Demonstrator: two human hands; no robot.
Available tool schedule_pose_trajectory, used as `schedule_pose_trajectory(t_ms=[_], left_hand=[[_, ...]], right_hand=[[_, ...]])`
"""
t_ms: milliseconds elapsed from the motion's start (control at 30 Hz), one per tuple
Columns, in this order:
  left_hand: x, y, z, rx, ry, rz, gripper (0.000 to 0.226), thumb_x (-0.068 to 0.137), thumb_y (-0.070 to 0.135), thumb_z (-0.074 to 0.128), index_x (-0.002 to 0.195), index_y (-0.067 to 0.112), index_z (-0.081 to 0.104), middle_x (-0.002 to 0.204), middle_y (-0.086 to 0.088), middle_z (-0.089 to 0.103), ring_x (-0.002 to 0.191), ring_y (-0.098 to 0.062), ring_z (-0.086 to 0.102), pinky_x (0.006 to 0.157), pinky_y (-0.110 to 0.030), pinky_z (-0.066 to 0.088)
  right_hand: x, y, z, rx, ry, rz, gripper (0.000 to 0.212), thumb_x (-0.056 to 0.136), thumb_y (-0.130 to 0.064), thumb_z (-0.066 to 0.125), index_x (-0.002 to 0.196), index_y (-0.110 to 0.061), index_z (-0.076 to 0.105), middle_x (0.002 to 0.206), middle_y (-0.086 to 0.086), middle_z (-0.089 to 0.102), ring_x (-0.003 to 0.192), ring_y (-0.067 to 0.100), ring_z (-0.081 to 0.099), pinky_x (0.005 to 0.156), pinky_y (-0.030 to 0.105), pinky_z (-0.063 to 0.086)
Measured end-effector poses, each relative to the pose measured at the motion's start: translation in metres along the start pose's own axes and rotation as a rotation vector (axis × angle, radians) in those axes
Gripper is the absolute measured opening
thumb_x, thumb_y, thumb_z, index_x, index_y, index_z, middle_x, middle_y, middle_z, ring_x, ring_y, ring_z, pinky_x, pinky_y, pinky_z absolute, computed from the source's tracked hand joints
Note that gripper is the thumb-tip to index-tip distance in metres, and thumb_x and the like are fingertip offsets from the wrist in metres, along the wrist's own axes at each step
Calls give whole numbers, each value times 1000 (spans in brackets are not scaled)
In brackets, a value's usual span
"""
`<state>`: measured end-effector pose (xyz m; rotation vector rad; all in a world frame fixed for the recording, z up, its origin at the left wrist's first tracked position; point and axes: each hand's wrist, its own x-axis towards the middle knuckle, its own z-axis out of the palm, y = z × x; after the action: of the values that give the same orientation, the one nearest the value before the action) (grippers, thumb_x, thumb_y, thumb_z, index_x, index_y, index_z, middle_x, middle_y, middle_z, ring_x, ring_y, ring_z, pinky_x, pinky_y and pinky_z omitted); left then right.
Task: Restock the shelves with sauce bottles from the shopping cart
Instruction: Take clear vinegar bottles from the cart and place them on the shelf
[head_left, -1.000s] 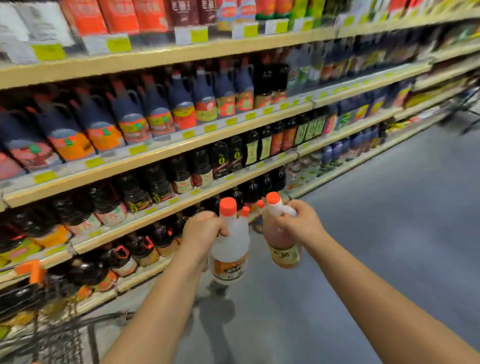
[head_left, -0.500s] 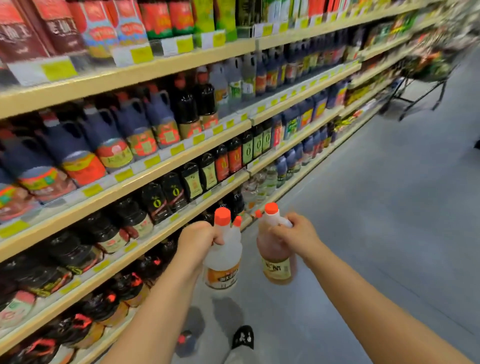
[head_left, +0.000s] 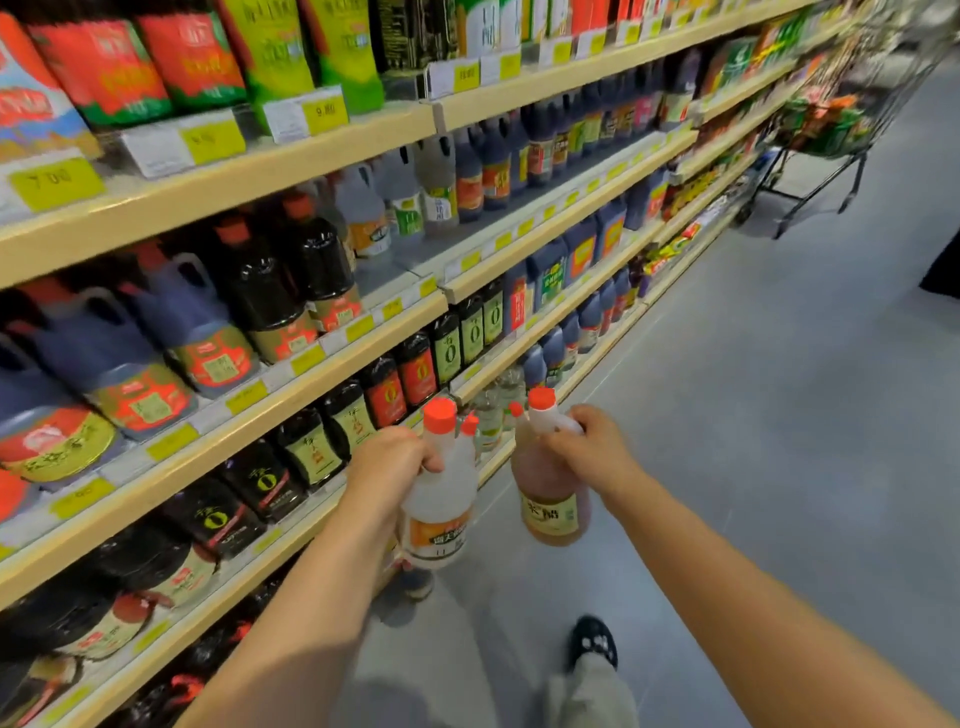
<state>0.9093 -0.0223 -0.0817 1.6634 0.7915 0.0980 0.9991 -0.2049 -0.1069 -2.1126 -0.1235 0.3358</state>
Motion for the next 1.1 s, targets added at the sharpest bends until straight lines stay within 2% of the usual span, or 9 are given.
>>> schedule_pose_trajectory(t_ms=[100,167,300,500,567,667,800,933,1100], left_hand=[[29,14,31,-7,37,-6,21,49,6,60,57,7,41,70,-6,40,67,-20,36,61,-37,28],[47,23,49,-46,80,-17,25,41,12,57,61,5,45,73,-8,41,70,-21,37,65,-37,29],[73,47,83,-97,163,-43,23,40,12,59,55,7,42,70,-8,42,68,-22,38,65,-39,30],[99,68,103,-195,259,-74,20,52,9,61,59,7,42,71,-7,42,68,-21,38,60,-33,29],[109,73,100,-202,298,-97,22,61,-1,61,56,7,42,70,-7,43,68,-21,39,60,-33,29],[127,81,90,-211,358,-118,25,51,6,60,53,9,36,69,-9,38,68,-23,36,62,-36,27],[153,92,73,-269,401,-61,20,52,4,58,52,5,37,69,-10,38,68,-23,36,60,-34,27],[178,99,58,-332,433,-20,20,54,2,59,46,8,41,61,-4,39,63,-20,37,55,-30,26],[195,101,44,-374,527,-69,35,63,-9,57,42,12,39,58,-3,36,62,-19,34,56,-29,24]], right_hand=[[47,6,-19,-59,-49,-35,15,83,-16,63,85,-3,56,73,7,50,64,16,46,58,28,37],[79,7,-31,-93,-117,-71,13,83,-16,63,83,-5,54,71,7,52,64,16,49,57,29,40],[141,5,-55,-162,-219,-103,22,84,-21,61,90,-1,56,84,19,59,79,27,54,72,43,48],[210,-24,-74,-24,-384,-107,17,83,-23,63,87,-11,51,81,6,49,78,18,47,68,31,38],[227,-36,-71,55,-399,-128,26,84,-18,65,74,-17,41,73,1,38,68,14,38,61,29,32],[251,-60,-63,148,-392,-195,34,73,-18,68,71,-16,34,70,1,30,66,15,33,60,29,27],[274,-94,-44,208,-395,-339,33,73,-16,70,71,-14,36,68,1,31,63,14,34,57,28,28],[294,-125,-13,320,-356,-465,33,72,-12,74,85,2,47,78,8,40,72,17,41,63,34,36],[310,-153,25,360,-351,-577,31,75,-10,75,92,2,51,77,1,51,71,11,50,66,31,44]])
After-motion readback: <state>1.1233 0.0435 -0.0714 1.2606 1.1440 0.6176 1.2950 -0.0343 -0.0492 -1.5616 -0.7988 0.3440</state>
